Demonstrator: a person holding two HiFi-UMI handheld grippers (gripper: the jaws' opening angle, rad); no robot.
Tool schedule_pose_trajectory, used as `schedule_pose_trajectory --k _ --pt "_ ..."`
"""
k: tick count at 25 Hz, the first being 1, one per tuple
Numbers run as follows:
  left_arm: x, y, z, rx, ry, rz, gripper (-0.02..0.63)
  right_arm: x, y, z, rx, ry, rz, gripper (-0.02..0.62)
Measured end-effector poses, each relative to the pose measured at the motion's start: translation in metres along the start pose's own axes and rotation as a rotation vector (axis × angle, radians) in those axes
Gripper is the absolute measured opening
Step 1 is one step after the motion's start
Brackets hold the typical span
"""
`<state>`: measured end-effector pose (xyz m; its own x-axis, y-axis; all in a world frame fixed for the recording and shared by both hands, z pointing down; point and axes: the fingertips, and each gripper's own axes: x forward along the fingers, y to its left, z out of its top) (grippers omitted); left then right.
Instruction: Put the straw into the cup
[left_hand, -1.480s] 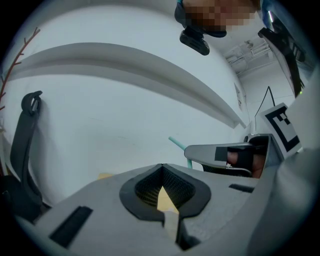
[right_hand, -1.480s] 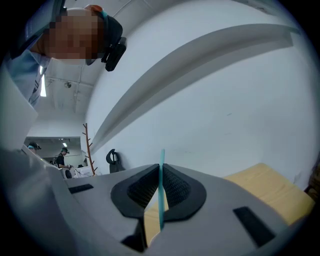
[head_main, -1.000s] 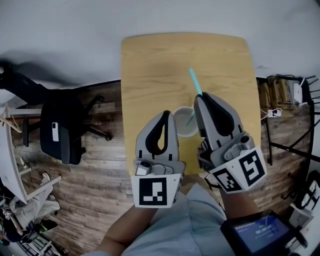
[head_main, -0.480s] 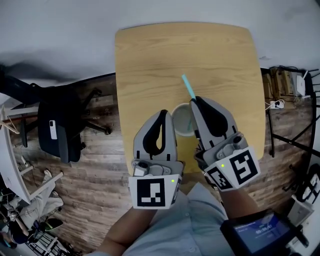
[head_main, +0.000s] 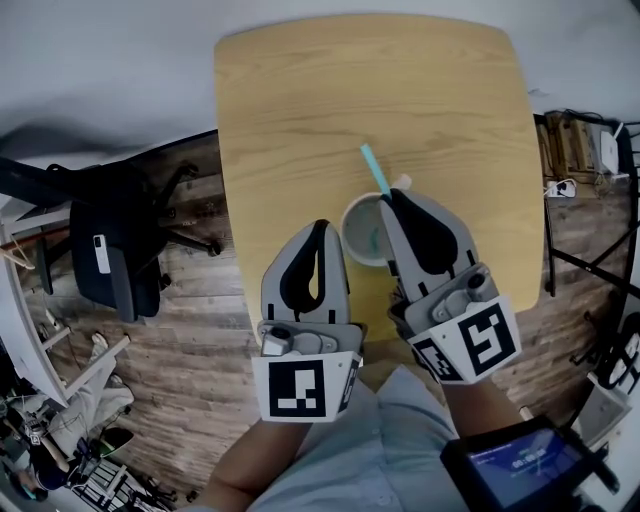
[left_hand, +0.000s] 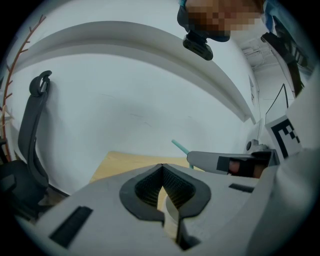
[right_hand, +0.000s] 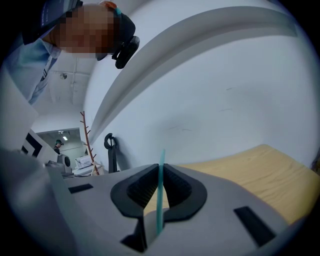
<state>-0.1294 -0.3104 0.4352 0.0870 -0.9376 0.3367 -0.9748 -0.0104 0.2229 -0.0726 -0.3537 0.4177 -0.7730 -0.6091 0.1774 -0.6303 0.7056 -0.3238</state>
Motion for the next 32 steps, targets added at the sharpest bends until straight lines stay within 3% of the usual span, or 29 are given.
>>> schedule_pose_trajectory --k 14,24,32 --pt "-0.004 -0.005 0.013 0.012 -0.024 -0.021 -0.002 -0.011 -0.008 0.010 -0.008 -0.014 -0.071 0.051" --pt "-0.033 -0.034 0.085 0.087 -0.184 -0.076 -0.002 -0.042 0.030 0.075 -0.097 -0.127 -0.067 0.002" --pt "-0.072 -0.068 0.136 0.130 -0.300 -0.126 -0.002 -0.083 0.054 0.129 -0.178 -0.223 -0.094 0.000"
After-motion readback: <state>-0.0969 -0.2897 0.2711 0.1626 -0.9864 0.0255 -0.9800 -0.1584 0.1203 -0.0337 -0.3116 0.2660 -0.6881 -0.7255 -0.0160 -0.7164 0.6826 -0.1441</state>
